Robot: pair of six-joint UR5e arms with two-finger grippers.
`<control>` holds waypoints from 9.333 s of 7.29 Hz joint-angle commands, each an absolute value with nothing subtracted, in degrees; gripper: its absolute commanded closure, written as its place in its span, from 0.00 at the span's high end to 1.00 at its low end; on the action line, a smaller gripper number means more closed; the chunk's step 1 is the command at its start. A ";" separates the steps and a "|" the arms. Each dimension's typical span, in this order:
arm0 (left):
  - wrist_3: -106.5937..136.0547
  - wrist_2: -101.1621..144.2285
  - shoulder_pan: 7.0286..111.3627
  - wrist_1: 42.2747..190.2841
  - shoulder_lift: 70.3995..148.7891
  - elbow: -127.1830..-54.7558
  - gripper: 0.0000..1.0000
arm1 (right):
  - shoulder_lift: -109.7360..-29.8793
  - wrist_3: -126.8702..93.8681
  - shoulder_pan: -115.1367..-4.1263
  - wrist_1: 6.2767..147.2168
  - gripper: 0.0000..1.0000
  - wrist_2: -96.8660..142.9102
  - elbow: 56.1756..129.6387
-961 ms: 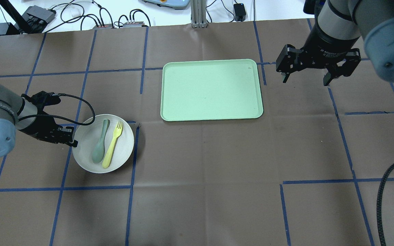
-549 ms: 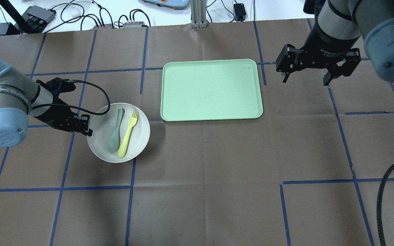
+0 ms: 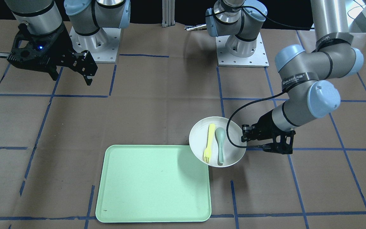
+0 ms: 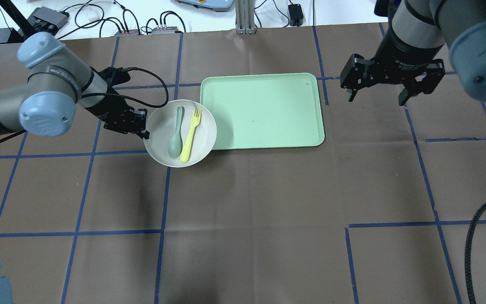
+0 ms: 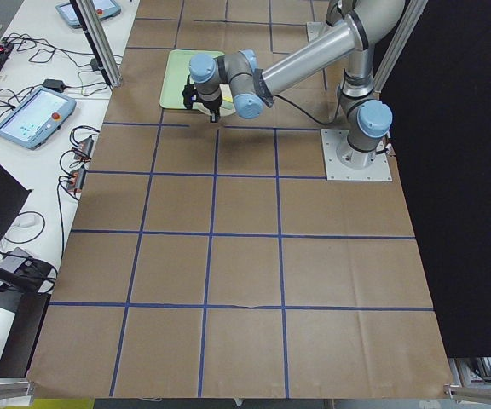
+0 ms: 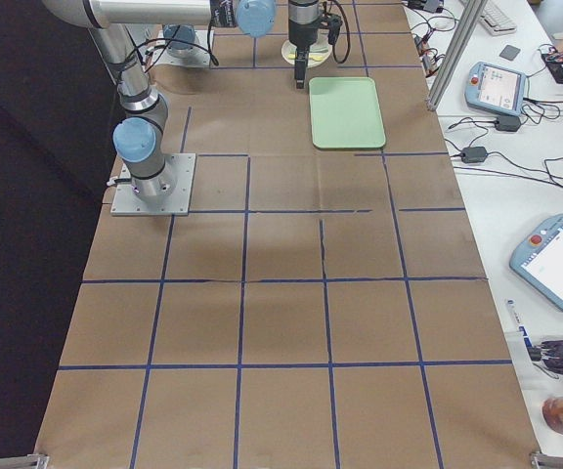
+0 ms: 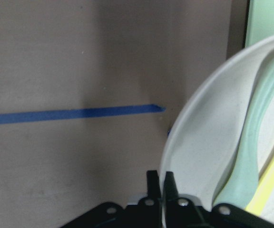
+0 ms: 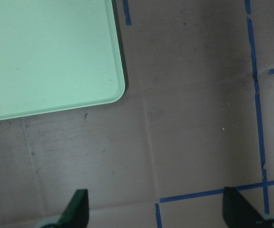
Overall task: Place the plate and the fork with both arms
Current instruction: 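Slide the white plate with the left gripper onto the mint-green tray, then release the plate and raise the left gripper while the right gripper approaches, then lower the right gripper over the yellow fork on the plate, then close the right gripper on the yellow fork's handle, then lift the yellow fork and carry it beside the plate on the tray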
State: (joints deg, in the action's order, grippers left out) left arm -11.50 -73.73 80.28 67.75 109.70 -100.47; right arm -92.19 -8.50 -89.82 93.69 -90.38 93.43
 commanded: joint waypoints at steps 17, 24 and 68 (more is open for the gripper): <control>7.56 -74.95 96.24 71.17 124.84 -80.05 0.99 | -92.20 -8.44 -89.82 93.78 1.00 -90.18 93.34; -2.62 -90.97 94.40 95.09 94.35 -85.49 0.99 | -86.69 -9.40 -92.18 94.48 1.00 -89.82 87.56; -3.87 -90.09 91.05 89.21 84.46 -99.32 1.00 | -57.40 -7.92 -97.56 121.85 0.02 -92.63 86.57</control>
State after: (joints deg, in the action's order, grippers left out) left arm -3.91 -90.07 91.05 89.27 84.46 -99.25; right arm -57.94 -9.52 -98.93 117.56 -92.47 85.11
